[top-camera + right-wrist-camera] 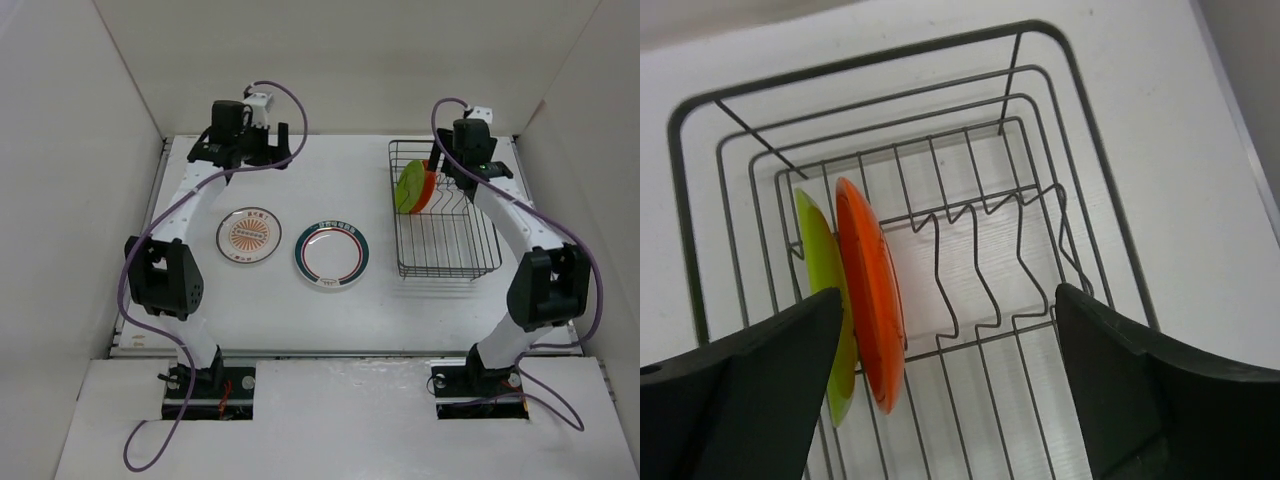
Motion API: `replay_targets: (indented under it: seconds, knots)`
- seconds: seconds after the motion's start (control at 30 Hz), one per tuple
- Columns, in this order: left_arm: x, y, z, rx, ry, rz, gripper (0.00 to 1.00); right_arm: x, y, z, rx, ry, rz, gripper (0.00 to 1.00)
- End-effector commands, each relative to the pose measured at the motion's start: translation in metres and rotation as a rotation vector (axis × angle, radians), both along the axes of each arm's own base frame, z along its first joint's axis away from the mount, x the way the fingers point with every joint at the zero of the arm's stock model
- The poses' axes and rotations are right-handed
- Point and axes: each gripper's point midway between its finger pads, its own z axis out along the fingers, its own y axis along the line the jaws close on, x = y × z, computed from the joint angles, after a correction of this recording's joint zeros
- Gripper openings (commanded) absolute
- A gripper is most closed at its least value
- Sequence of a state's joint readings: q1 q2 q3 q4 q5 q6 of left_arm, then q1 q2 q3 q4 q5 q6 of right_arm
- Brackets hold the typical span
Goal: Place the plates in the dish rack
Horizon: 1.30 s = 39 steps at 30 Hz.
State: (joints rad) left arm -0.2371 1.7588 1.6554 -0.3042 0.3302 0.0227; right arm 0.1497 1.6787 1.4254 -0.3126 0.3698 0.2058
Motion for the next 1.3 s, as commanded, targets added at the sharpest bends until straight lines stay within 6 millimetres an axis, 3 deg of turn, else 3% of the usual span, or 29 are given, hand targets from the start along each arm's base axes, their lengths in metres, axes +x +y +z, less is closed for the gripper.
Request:
replay_targets:
  seconds: [0.0,0.03,0.07,0.1,0.13,0.2,0.23,0.27,0.33,0.47,0.7,0.77,0.83,0.97,1.07,1.13,1.27]
  knots:
    - [0.005,0.082,0.009,0.113,-0.005,0.186,1.0,-0.014,-0.015,0.083,0.014,-0.173,-0.053,0.94]
    - [0.002,0.097,-0.007,0.14,0.034,0.21,1.0,-0.023,-0.013,0.094,0.028,-0.199,-0.034,0.95]
    - [-0.003,0.112,-0.01,0.158,0.038,0.235,1.0,-0.028,-0.009,0.099,0.043,-0.209,-0.008,1.0]
    - [-0.007,0.139,-0.017,0.171,0.056,0.281,1.0,-0.032,0.008,0.103,0.082,-0.219,0.088,1.0]
    - [-0.018,0.153,-0.039,0.188,0.106,0.297,1.0,-0.034,0.021,0.112,0.116,-0.259,0.157,1.0]
    - [-0.032,0.167,-0.053,0.18,0.142,0.268,1.0,-0.051,0.045,0.116,0.162,-0.29,0.306,1.0]
    - [-0.038,0.183,-0.058,0.177,0.153,0.282,1.0,-0.061,0.071,0.119,0.223,-0.302,0.456,1.0]
    - [-0.052,0.186,-0.079,0.182,0.212,0.264,1.0,-0.066,0.085,0.118,0.25,-0.328,0.536,1.0]
    - [-0.064,0.198,-0.103,0.187,0.262,0.248,1.0,-0.081,0.117,0.122,0.325,-0.334,0.701,1.0]
    - [-0.093,0.196,-0.153,0.149,0.388,0.182,1.0,-0.1,0.153,0.132,0.359,-0.35,0.847,1.0]
    - [-0.103,0.175,-0.185,0.015,0.493,0.068,0.87,-0.12,0.182,0.129,0.38,-0.336,0.939,1.0]
    - [-0.101,0.172,-0.193,-0.007,0.518,0.055,0.81,-0.125,0.185,0.128,0.391,-0.333,0.945,1.0]
    - [-0.098,0.17,-0.196,-0.03,0.536,0.062,0.81,-0.128,0.186,0.123,0.395,-0.327,0.955,1.0]
    - [-0.096,0.168,-0.208,-0.053,0.566,0.049,0.68,-0.134,0.188,0.123,0.404,-0.331,0.962,1.0]
    - [-0.094,0.165,-0.215,-0.08,0.598,0.035,0.51,-0.135,0.188,0.129,0.401,-0.351,0.965,1.0]
    - [-0.092,0.162,-0.217,-0.103,0.606,0.03,0.47,-0.136,0.188,0.125,0.411,-0.339,0.96,1.0]
    - [-0.094,0.16,-0.227,-0.125,0.646,0.033,0.27,-0.136,0.188,0.116,0.414,-0.32,0.957,1.0]
